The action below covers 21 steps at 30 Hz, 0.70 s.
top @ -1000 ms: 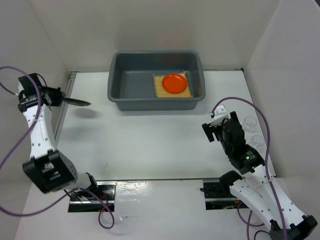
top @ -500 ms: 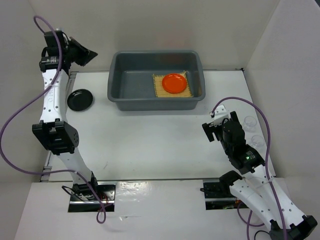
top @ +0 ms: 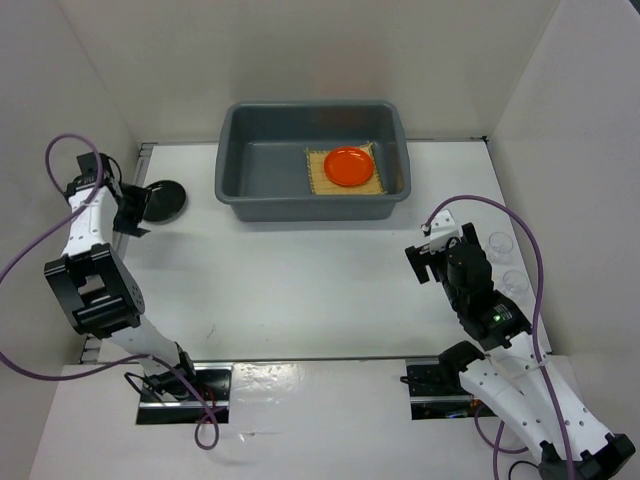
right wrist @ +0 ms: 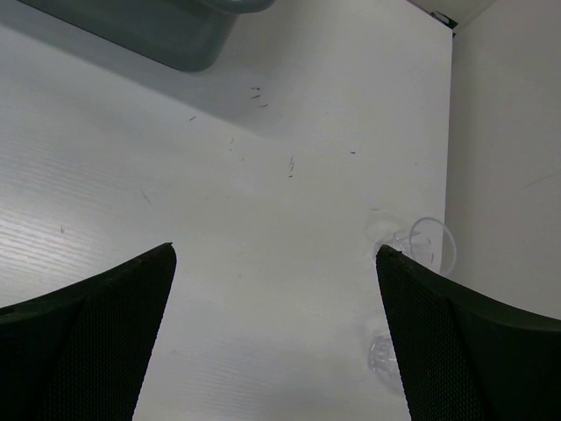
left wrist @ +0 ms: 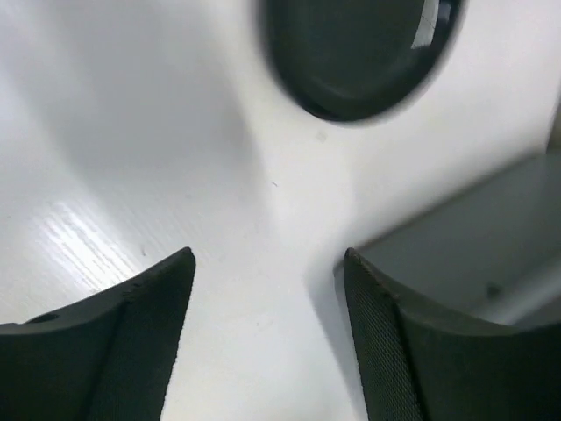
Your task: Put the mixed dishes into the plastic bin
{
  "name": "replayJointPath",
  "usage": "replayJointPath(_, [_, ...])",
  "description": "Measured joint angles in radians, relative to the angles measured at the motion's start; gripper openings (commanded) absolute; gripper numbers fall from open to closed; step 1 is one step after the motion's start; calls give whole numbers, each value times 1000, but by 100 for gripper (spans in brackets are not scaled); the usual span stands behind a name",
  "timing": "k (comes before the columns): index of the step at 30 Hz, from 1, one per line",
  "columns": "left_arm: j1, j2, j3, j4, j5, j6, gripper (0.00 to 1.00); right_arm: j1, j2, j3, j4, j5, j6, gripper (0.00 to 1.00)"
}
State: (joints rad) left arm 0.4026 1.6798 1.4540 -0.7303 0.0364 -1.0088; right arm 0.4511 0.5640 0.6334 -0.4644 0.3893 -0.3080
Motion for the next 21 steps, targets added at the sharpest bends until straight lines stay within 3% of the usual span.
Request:
replayJointPath(3, [42,12,-42,-6,-50,-47,91,0,1,0,0,0,0,99])
replayJointPath(12, [42,351,259,-18,-83,-63,91,0,1,0,0,0,0,99])
replayJointPath(21, [39,544,338,-82,-76,-37,91,0,1,0,0,0,0,99])
